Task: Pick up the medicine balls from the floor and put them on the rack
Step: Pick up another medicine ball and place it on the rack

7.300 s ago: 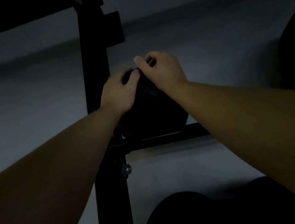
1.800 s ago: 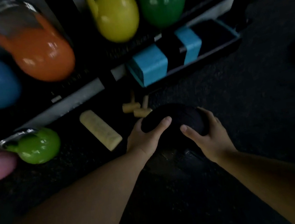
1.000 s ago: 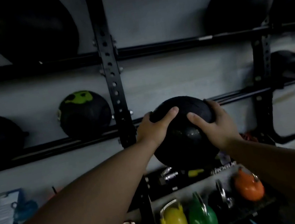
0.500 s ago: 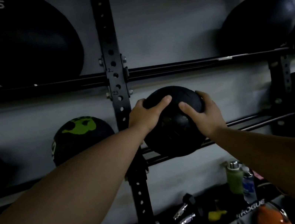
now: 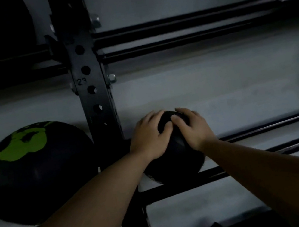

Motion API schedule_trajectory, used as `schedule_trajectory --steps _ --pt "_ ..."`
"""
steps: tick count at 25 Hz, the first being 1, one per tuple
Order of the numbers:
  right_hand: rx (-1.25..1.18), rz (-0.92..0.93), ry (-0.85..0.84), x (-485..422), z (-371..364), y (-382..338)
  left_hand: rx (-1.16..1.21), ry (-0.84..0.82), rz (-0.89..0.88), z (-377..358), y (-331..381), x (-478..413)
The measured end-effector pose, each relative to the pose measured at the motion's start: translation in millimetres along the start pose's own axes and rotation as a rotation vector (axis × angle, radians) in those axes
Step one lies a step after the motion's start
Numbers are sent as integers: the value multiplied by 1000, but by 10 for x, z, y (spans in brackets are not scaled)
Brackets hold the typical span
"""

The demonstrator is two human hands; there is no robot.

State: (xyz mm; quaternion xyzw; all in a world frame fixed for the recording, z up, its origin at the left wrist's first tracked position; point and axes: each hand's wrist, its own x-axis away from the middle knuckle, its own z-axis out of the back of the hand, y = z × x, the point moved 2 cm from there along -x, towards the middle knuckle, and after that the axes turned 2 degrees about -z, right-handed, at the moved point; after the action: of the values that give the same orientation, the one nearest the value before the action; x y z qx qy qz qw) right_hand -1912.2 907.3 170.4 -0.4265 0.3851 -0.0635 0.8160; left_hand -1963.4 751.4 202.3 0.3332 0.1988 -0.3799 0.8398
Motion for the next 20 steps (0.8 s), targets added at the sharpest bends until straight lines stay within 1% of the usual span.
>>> schedule_trajectory --steps 2,4,6,9,12,16,18,20 --pt "-49 12 31 -267 -65 186 -37 54 -19 -109 -86 -147" --pt "-124 -17 12 -475 -82 219 70 91 29 -107 -150 -345" --pt "-133 -36 -20 -630 -107 133 182 67 88 -31 -179 -513" --pt "-104 -62 -42 -640 -93 14 225 50 109 40 -168 -546" --pt "-89 -25 -14 -401 -58 94 184 54 53 -9 -112 -299" --pt "-8 76 36 -1 19 73 38 65 -72 75 -3 87" --pt "58 101 -19 84 106 -20 -3 2 -57 148 86 181" --pt "189 112 -107 147 202 -102 -40 -77 -41 201 157 238"
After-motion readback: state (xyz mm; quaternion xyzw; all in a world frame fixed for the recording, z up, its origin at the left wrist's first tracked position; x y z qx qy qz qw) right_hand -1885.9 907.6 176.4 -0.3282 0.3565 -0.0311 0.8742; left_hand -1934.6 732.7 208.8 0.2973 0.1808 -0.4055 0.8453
